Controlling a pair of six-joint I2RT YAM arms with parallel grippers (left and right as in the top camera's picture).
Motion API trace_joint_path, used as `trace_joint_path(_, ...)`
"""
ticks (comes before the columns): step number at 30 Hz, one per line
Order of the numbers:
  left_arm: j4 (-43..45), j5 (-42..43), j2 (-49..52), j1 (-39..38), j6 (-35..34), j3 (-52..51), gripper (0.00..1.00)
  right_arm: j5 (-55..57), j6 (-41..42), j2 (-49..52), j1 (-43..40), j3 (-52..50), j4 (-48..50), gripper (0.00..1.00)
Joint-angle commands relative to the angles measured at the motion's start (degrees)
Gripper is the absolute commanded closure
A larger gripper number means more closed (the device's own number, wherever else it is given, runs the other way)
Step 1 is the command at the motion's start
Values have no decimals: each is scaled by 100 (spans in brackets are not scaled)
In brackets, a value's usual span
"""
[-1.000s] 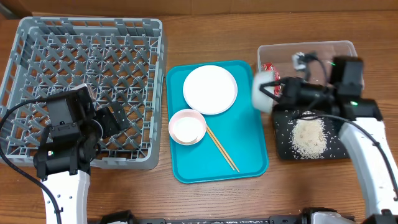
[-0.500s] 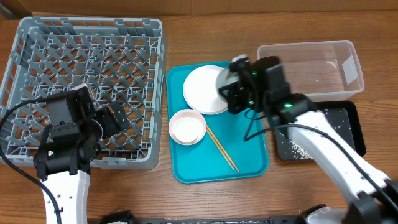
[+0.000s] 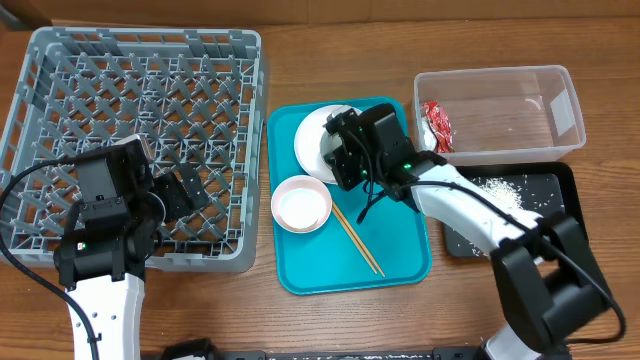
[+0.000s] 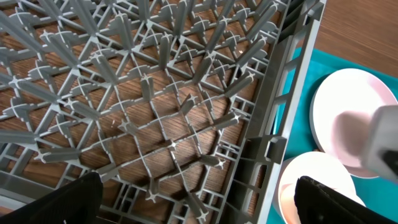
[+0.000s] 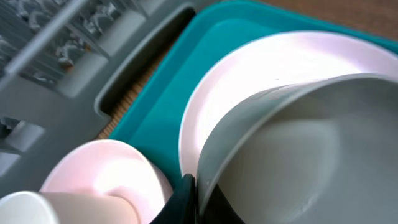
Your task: Sort waste into correct bins and load items into the dishwasher
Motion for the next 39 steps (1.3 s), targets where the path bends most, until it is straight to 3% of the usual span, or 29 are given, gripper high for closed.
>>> trace_joint_path(1, 9, -42, 28, 20, -57, 153, 0, 52, -39, 24, 7, 114, 61, 79)
trace_joint_path(2, 9, -42, 28, 20, -57, 153, 0, 52, -39, 22, 7, 114, 85, 76)
trace_joint_path(3, 9, -42, 28, 20, -57, 153, 0, 52, -37, 22, 7, 116, 98, 65)
trace_joint_path(5, 9, -42, 28, 20, -57, 153, 0, 50, 35, 20, 7, 120, 42, 55)
trace_joint_path(14, 9, -42, 28, 20, -57, 153, 0, 52, 133, -586, -83, 660, -1182, 22)
trace_joint_path(18, 7, -42, 28, 20, -57, 153, 0, 44, 138, -1246, -157, 892, -1934, 0)
trace_joint_path(25, 13, -42, 28, 20, -57, 153, 0, -577, 909, -1727, -162, 890, -2439, 0)
trace_joint_path(29, 11, 48, 28, 20, -52, 153, 0, -643, 1123, -1670, -144, 883, -2889, 5)
trace_joint_path(33, 68, 483, 28, 2, 138, 153, 0, 101, 1690, -1661, -146, 883, -3449, 9)
trace_joint_path(39, 138, 431, 28, -133, 310, 153, 0, 26, 1753, -1650, -96, 883, -3563, 20)
